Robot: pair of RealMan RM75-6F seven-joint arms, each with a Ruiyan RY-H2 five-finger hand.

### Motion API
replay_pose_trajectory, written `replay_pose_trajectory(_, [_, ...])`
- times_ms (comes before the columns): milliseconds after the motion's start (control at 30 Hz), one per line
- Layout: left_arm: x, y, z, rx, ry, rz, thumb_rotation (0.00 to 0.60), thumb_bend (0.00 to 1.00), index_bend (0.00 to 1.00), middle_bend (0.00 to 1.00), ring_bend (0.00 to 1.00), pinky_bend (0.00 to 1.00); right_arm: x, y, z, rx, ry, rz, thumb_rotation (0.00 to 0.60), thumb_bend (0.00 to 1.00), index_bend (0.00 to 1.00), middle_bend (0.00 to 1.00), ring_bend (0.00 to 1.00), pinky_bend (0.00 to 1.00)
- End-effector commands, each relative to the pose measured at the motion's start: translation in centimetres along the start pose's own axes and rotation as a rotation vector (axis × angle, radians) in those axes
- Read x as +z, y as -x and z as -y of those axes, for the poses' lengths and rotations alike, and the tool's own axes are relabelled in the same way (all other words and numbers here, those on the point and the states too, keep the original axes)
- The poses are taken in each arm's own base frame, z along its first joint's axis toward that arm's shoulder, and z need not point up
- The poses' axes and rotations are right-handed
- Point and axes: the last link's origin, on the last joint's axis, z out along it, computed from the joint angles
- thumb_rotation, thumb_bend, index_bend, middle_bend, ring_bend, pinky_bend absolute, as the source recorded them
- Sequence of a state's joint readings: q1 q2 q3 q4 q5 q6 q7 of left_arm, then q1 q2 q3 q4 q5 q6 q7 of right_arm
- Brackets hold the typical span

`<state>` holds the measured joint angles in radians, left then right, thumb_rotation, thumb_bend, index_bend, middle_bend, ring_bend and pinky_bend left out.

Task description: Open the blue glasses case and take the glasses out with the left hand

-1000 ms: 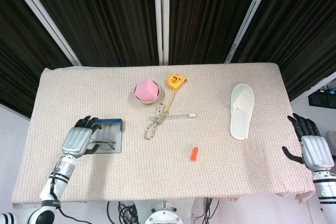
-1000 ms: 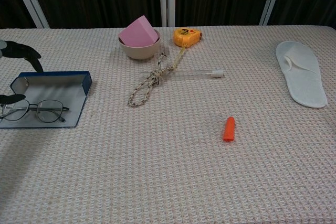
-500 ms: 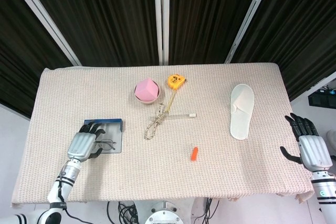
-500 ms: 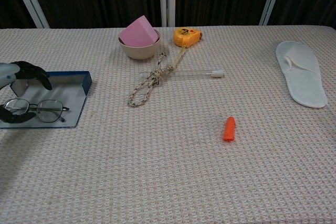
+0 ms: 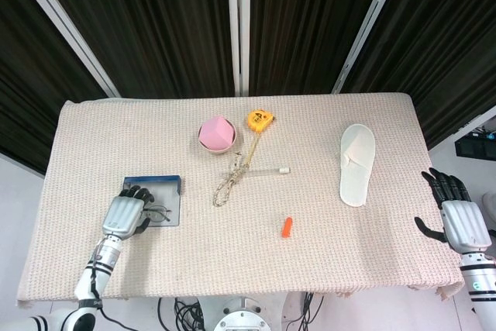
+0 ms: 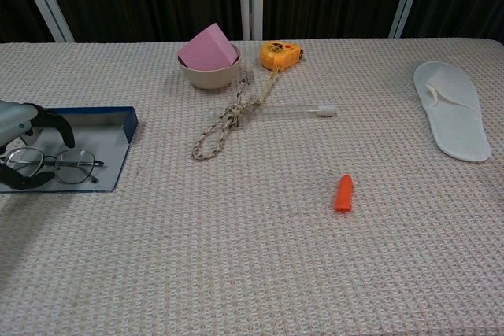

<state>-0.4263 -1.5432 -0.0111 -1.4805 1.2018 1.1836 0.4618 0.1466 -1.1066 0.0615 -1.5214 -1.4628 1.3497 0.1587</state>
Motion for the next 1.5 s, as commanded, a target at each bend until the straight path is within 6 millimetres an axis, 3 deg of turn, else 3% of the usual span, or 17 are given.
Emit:
replay_pose_trajectory(33, [0.1,0.1,0.1,0.007,-0.008,0.0,0.6,0.34,0.39,0.27,0.19,0.31,0.0,0.0,0.0,-0.001,0.002,0.003,0.6,0.22,0.0,0.0,0.0,0.0])
replay_pose_trajectory(667, [0.1,1.0,0.3,0.056,0.001,-0.009,0.6,0.36,0.59,0.41,0.3,0.34,0.0,0.2,-0.1,-0.007,0.007,0.013,0.6,0.22,0.0,0.0,0.0,0.0])
replay_pose_trajectory(900, [-0.2,0.2,0.0,0.055,0.011,-0.052,0.6,0.37,0.64,0.46,0.34,0.36,0.0,0.2,-0.2,-0.005,0.008,0.014,0.6,0.22,0.0,0.0,0.0,0.0])
replay_pose_trajectory(1233, [-1.6,-1.2,-1.0,0.04,0.039,-0.122,0.6,0.38,0.69,0.5,0.38,0.38,0.0,0.2,-0.2,-0.003,0.006,0.011,0.6,0.22,0.0,0.0,0.0,0.0])
replay_pose_trajectory(1500, [-3.9,-2.1,-3.6,0.005,0.109,-0.077,0.6,0.38,0.7,0.51,0.38,0.38,-0.1,0.2,-0.2,0.002,0.004,0.008,0.6,0.22,0.0,0.0,0.0,0.0])
